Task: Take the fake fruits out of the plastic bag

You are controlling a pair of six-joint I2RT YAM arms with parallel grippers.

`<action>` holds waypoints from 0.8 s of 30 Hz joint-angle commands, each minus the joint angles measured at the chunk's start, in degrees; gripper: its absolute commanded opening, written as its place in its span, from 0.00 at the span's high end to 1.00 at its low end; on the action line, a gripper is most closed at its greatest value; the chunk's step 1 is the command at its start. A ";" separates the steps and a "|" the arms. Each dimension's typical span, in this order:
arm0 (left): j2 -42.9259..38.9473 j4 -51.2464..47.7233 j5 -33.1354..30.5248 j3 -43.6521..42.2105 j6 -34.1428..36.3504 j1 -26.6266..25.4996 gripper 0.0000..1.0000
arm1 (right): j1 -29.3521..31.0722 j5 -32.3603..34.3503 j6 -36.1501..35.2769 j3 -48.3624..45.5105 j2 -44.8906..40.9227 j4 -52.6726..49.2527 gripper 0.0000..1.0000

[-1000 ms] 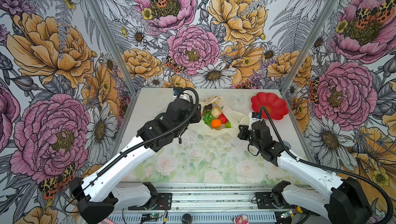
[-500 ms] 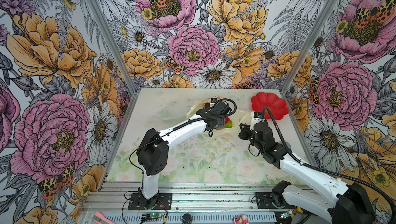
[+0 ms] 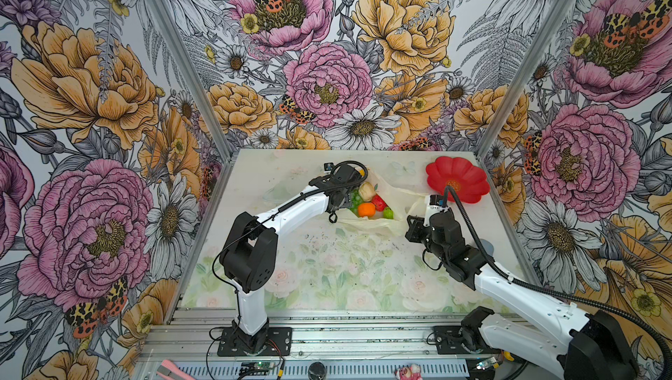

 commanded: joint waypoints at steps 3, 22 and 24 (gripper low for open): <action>2.94 6.33 8.76 0.05 -0.56 2.87 0.17 | 0.95 -0.38 -0.98 0.18 -0.05 1.51 1.00; 1.00 37.70 34.10 -15.62 -5.73 10.44 1.00 | -5.94 -2.62 -0.40 0.23 -2.24 -0.11 1.00; -5.11 48.46 39.17 -23.81 -8.75 12.57 1.00 | -10.97 -7.04 0.36 -0.02 -0.44 1.21 1.00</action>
